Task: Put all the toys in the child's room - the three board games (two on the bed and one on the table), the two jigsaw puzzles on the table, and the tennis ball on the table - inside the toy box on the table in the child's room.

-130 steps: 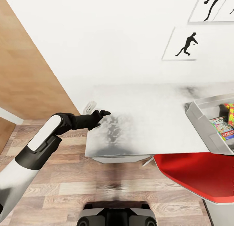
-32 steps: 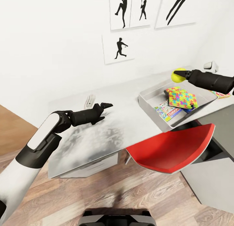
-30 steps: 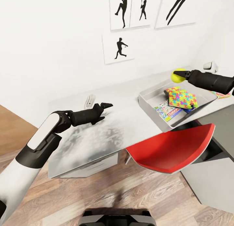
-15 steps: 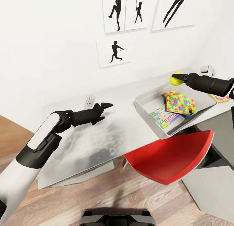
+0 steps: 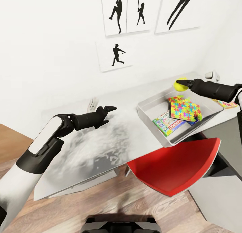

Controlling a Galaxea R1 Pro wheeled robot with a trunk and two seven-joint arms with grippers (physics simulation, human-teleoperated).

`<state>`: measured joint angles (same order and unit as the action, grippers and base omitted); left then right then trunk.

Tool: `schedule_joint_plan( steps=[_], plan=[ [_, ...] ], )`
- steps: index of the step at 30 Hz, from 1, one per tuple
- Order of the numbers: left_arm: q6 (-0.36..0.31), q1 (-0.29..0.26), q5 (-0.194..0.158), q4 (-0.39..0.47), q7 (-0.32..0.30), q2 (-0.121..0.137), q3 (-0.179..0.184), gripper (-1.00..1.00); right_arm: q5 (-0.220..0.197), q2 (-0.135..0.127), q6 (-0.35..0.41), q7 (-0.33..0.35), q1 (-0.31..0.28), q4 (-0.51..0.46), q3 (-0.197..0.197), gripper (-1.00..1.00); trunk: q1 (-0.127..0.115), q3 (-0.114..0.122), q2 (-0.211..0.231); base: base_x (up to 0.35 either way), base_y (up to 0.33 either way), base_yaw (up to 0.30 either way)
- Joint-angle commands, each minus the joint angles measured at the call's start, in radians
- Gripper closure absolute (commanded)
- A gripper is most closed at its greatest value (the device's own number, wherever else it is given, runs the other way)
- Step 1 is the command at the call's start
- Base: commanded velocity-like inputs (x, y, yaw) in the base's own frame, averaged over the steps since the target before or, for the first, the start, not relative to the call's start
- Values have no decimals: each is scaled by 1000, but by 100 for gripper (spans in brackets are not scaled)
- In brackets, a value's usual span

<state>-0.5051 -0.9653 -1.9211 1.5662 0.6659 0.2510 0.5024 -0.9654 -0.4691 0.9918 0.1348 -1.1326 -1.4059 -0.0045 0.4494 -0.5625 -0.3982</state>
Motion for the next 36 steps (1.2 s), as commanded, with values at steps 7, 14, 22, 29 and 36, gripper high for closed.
schedule_joint_plan(
  steps=[7, 14, 22, 29, 36],
  plan=[
    [2, -1, -7, 0, 8, 1, 0, -100, 5, 0, 5, 11, 25, 27, 19, 100, 1, -1, -2, 8, -6, 0],
    [2, -1, -7, 0, 9, 1, 0, -100, -28, 0, 5, 13, 73, 36, 29, 100, 1, -1, -2, 3, -2, 0],
    [2, -1, -7, 0, 9, 1, 0, -100, -59, 0, 5, 14, 91, 38, 111, 100, 1, -1, -2, 0, 0, 0],
    [2, -1, -7, 0, 9, 1, 0, -100, -68, 1, 3, 14, 96, 39, 201, 100, 1, -1, -2, 0, 0, 0],
    [2, -1, -7, 0, 8, 1, 0, -100, -71, 2, 1, 14, 98, 39, 233, 100, 1, -1, -2, 0, 0, 0]
  ],
)
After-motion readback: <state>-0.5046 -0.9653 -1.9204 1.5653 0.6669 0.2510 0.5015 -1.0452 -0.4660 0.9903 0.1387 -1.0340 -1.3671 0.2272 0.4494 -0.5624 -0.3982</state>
